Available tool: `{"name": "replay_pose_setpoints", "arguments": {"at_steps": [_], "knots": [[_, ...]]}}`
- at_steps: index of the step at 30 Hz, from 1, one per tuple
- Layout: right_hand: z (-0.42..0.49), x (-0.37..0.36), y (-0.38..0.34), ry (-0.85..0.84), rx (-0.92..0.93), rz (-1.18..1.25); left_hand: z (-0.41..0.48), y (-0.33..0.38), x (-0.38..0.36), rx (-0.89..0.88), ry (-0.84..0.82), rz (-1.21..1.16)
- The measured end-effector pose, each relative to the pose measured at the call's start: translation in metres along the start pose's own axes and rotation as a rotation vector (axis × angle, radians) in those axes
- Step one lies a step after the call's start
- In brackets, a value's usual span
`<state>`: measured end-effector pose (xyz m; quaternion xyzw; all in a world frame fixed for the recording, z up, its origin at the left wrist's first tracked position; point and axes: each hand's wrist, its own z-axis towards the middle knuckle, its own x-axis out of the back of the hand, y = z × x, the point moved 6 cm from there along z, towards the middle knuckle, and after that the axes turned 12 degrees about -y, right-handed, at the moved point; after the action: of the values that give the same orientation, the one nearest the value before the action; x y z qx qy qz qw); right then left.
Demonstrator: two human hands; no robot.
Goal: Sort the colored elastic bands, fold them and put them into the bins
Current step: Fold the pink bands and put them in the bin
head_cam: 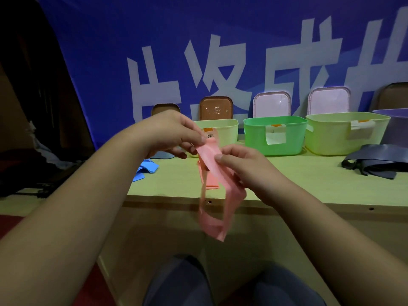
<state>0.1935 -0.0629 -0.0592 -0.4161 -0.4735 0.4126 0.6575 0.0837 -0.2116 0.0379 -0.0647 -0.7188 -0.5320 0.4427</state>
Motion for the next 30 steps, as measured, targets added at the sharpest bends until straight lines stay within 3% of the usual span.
{"name": "replay_pose_setpoints", "arguments": {"at_steps": [7, 13, 16, 20, 25, 30], "knots": [[0.005, -0.008, 0.01, -0.118, -0.035, -0.019, -0.007, 0.023, 0.016, -0.106, 0.087, 0.23], [0.01, 0.004, 0.01, -0.089, -0.106, -0.374, -0.013, 0.038, 0.024, -0.203, 0.138, 0.287], [0.014, 0.009, -0.005, -0.023, 0.011, -0.294, -0.015, 0.045, 0.025, -0.244, 0.136, 0.323], [0.026, 0.002, -0.029, -0.079, 0.181, -0.046, -0.016, 0.054, 0.027, -0.286, 0.162, 0.331], [0.037, -0.012, -0.04, -0.179, 0.246, 0.224, -0.014, 0.06, 0.032, -0.309, 0.184, 0.317], [0.047, -0.019, -0.035, -0.143, 0.239, 0.229, -0.018, 0.061, 0.033, -0.325, 0.182, 0.358]]}}
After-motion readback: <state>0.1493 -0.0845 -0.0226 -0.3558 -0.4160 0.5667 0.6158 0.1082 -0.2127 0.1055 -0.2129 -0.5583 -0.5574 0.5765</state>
